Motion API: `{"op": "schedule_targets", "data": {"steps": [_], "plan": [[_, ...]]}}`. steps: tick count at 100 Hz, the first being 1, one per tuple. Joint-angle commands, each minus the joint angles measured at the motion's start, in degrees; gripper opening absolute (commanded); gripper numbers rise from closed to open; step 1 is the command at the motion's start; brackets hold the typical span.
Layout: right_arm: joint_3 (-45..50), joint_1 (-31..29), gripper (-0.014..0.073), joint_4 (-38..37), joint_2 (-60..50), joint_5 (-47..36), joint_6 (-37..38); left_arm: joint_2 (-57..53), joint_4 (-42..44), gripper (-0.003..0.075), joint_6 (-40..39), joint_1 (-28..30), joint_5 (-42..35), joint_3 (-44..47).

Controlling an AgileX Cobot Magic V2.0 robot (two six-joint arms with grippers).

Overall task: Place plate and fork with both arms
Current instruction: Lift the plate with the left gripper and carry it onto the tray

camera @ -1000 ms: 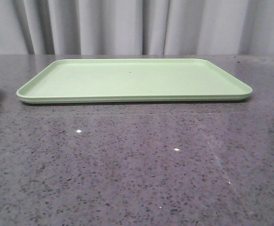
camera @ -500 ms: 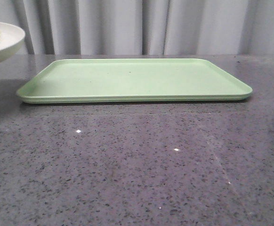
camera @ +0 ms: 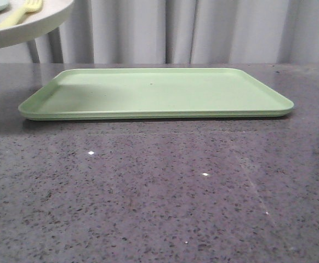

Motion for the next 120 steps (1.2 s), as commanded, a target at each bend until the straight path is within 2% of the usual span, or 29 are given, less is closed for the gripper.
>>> {"op": "schedule_targets", "data": {"steps": [1, 39, 63, 86, 120], "plan": [[-1.3, -0.5, 0.0403, 0.0, 0.9, -4.4, -0.1, 0.7, -4.3, -0.0021, -2.7, -4.7, -3.8, -3.7], [-1.3, -0.5, 0.0403, 0.0, 0.9, -4.0, -0.1, 14.6, -0.5, -0.0021, -11.4, -22.5, -12.7, -13.8], [-1.3, -0.5, 0.0403, 0.0, 0.9, -3.9, -0.1, 20.8, 5.5, -0.0021, -19.6, -31.8, -19.8, -17.2], [-1.3, -0.5, 0.0403, 0.0, 0.9, -3.9, -0.1, 24.8, 6.4, -0.0021, -23.1, -35.5, -23.8, -17.4], [-1.3, -0.5, 0.0403, 0.0, 0.9, -3.6, -0.1, 25.7, 7.6, -0.0021, -24.1, -35.8, -25.1, -17.4]]}}
